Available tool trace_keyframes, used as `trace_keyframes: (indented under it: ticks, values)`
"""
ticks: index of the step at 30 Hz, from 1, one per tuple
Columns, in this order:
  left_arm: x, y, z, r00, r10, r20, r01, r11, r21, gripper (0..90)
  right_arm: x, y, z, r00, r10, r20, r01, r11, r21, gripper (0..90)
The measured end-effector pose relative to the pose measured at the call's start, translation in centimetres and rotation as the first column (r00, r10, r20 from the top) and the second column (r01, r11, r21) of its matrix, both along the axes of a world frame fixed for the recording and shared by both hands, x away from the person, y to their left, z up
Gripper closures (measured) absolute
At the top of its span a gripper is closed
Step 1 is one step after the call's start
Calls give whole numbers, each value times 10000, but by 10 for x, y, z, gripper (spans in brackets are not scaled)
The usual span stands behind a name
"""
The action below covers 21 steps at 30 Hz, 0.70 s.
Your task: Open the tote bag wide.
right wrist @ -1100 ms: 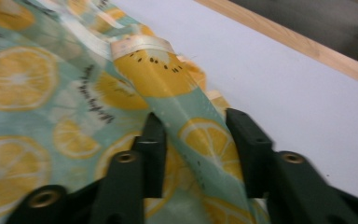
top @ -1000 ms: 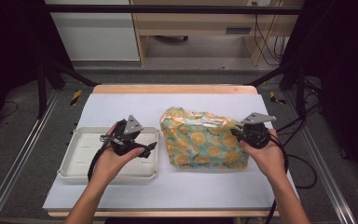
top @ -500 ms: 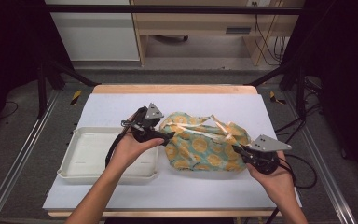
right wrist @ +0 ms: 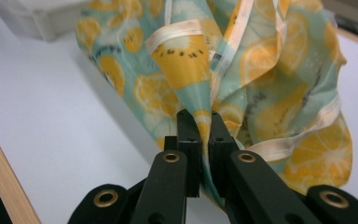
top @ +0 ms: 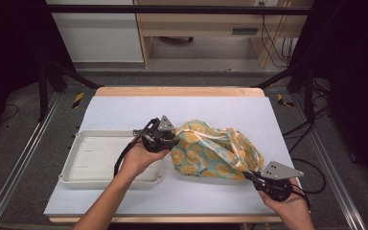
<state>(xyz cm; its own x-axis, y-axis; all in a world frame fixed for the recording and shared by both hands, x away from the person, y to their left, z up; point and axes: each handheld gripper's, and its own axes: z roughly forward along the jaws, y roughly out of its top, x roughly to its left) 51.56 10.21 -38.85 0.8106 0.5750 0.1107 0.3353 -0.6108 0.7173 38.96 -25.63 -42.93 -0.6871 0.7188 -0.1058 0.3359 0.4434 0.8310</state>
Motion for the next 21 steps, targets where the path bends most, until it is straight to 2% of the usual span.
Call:
trace_keyframes:
  ticks: [3, 4, 5, 8, 9, 10, 11, 13, 14, 15, 18, 19, 20, 21]
  values:
    - [-5, 2, 0, 9999, -148, 0, 148, 9998, -164, 900, 0, -4, -7, 9995, -176, -272, 171, 9997, -196, 877]
    - [-8, 2, 1, 9998, -170, 40, 171, 9996, -229, 900, 0, -4, -7, 9995, -176, -272, 171, 9997, -196, 877]
    - [-15, 2, 1, 9995, -252, 179, 255, 9996, -136, 900, 2, -6, -11, 9987, -286, -433, 271, 9990, -351, 873]
    - [-20, 1, 2, 9988, -373, 311, 373, 9993, 24, 900, 4, -7, -14, 9983, -317, -480, 296, 9986, -430, 862]
    - [-23, 0, 5, 9973, -197, 709, 183, 9996, 196, 900, 5, -7, -13, 9986, -315, -426, 302, 9991, -302, 863]
    - [-24, 0, 6, 9963, -148, 848, 138, 9998, 120, 900, 5, -6, -12, 9985, -342, -428, 330, 9991, -270, 864]
    - [-23, -1, 6, 9954, -2, 957, -3, 10000, 49, 867, 5, -6, -12, 9988, -296, -396, 285, 9992, -295, 864]
    - [-23, -2, 7, 9945, 127, 1044, -137, 9999, 85, 719, 6, -5, -12, 9989, -274, -378, 261, 9991, -329, 864]
    - [-20, -3, 7, 9913, 278, 1290, -302, 9994, 165, 674, 5, -5, -12, 9988, -271, -403, 258, 9991, -344, 867]
    - [-18, -4, 7, 9900, 353, 1369, -370, 9993, 95, 621, 4, -5, -12, 9987, -274, -418, 261, 9991, -324, 868]
    - [-10, -7, 7, 9915, 258, 1273, -260, 9997, 1, 378, 3, -6, -12, 9988, -240, -435, 227, 9993, -301, 871]
    - [-2, -13, 5, 9965, -110, 830, 102, 9999, 95, 356, 2, -6, -13, 9987, -198, -459, 186, 9994, -276, 873]
    - [-2, -13, 5, 9965, -110, 830, 102, 9999, 95, 351, 2, -6, -13, 9987, -198, -459, 186, 9994, -276, 873]
    - [2, -19, 3, 9934, -234, 1122, 203, 9994, 291, 336, 2, -7, -14, 9988, -150, -468, 137, 9995, -279, 875]
